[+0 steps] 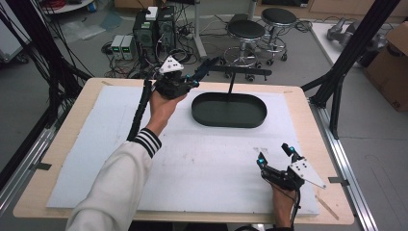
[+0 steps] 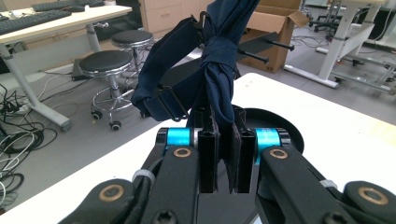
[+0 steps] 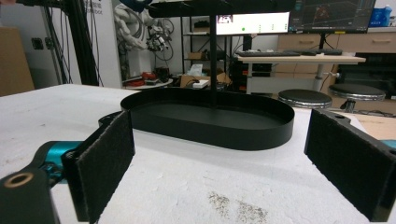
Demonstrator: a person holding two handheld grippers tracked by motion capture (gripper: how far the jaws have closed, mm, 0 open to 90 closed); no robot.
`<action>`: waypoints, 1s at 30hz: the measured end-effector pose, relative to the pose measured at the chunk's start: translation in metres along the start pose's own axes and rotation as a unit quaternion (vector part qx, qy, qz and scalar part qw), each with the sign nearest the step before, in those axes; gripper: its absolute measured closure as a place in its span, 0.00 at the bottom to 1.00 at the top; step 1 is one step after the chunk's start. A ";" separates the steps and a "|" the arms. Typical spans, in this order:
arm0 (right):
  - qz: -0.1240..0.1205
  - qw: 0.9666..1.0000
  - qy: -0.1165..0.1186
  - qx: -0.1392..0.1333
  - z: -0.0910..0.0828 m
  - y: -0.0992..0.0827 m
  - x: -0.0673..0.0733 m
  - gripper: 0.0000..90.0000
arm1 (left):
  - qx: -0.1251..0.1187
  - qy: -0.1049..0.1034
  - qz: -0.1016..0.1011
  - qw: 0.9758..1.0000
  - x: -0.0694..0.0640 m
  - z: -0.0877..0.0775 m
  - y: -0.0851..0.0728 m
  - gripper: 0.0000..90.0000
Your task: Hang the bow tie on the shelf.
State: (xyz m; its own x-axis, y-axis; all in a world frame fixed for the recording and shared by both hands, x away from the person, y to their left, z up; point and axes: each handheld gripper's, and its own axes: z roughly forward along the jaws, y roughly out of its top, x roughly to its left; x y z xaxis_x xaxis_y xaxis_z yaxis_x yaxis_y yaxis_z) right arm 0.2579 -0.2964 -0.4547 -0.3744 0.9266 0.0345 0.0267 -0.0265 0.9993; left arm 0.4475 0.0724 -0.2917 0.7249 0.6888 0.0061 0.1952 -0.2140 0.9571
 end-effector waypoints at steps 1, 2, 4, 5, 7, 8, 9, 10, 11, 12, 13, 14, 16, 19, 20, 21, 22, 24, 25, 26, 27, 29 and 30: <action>-0.001 1.000 0.000 0.000 0.000 0.000 0.000 0.08 | 0.002 0.000 0.000 1.000 0.000 0.002 -0.001 0.93; -0.001 1.000 0.001 0.000 0.000 0.000 0.000 0.08 | 0.003 -0.003 0.002 1.000 -0.001 0.004 -0.001 0.93; 0.001 1.000 0.001 0.000 0.000 0.000 0.000 0.08 | 0.003 -0.004 0.000 1.000 -0.003 0.008 -0.003 0.93; 0.000 1.000 0.000 0.000 0.000 0.000 0.000 0.08 | 0.006 -0.005 0.004 1.000 -0.004 0.010 -0.003 0.93; 0.001 1.000 0.001 0.000 0.000 0.000 0.000 0.08 | 0.008 -0.005 0.004 1.000 -0.005 0.013 -0.005 0.93; -0.002 1.000 0.001 -0.002 0.000 0.000 0.000 0.08 | 0.009 -0.006 0.003 1.000 -0.005 0.014 -0.005 0.93; 0.001 1.000 0.001 0.000 -0.001 0.000 0.000 0.08 | 0.012 -0.005 0.004 1.000 -0.005 0.015 -0.006 0.93; -0.001 1.000 0.000 -0.001 -0.001 0.000 0.000 0.08 | 0.012 -0.005 0.001 1.000 -0.005 0.017 -0.006 0.93; -0.002 1.000 0.001 -0.002 0.000 0.000 0.000 0.08 | 0.011 -0.006 -0.003 1.000 -0.006 0.018 -0.007 0.93; -0.001 1.000 0.001 -0.001 -0.001 0.000 0.000 0.08 | 0.014 -0.006 0.000 1.000 -0.006 0.019 -0.008 0.93; 0.000 1.000 0.001 -0.002 -0.001 0.000 0.000 0.08 | 0.015 -0.007 0.000 1.000 -0.007 0.021 -0.009 0.93; 0.001 1.000 0.001 -0.002 -0.001 0.000 0.000 0.08 | 0.018 -0.007 0.002 1.000 -0.007 0.022 -0.009 0.93; 0.003 1.000 0.001 -0.002 -0.001 0.000 0.000 0.08 | 0.019 -0.010 0.000 1.000 -0.009 0.025 -0.011 0.93; 0.003 1.000 0.001 -0.002 -0.001 0.000 0.000 0.08 | 0.024 -0.012 0.002 1.000 -0.011 0.029 -0.012 0.93; 0.004 1.000 0.001 -0.003 -0.001 0.000 0.000 0.08 | 0.025 -0.013 0.002 1.000 -0.012 0.030 -0.013 0.93; 0.003 1.000 0.001 -0.003 -0.001 0.000 0.000 0.08 | 0.027 -0.013 0.004 1.000 -0.013 0.031 -0.014 0.93; 0.004 1.000 0.001 -0.003 -0.001 0.000 0.000 0.08 | 0.029 -0.013 0.006 0.999 -0.013 0.033 -0.014 0.93; 0.005 1.000 0.001 -0.004 -0.001 0.000 -0.001 0.08 | 0.034 -0.011 0.009 0.999 -0.014 0.036 -0.016 0.93; 0.003 1.000 0.001 -0.005 -0.001 0.000 -0.001 0.08 | 0.036 -0.010 0.010 0.999 -0.013 0.037 -0.017 0.93; 0.002 1.000 0.001 -0.006 -0.001 0.000 -0.001 0.08 | 0.037 -0.011 0.008 0.999 -0.013 0.038 -0.018 0.93; 0.003 1.000 0.002 -0.005 -0.001 0.000 -0.001 0.08 | 0.040 -0.009 0.009 0.999 -0.012 0.040 -0.020 0.93; 0.002 1.000 0.001 -0.006 -0.001 0.000 -0.001 0.08 | 0.041 -0.007 0.009 0.999 -0.012 0.042 -0.021 0.93; 0.003 1.000 0.002 -0.005 -0.001 0.000 -0.001 0.08 | 0.041 -0.007 0.007 0.999 -0.011 0.043 -0.022 0.93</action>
State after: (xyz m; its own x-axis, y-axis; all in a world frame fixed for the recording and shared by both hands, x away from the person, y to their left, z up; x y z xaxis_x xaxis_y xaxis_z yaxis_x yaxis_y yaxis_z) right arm 0.2574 -0.2979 -0.4550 -0.3772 0.9252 0.0401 0.0199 -0.0352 0.9992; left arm 0.4638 0.0393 -0.3257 0.7367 0.6760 0.0147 0.2384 -0.2800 0.9299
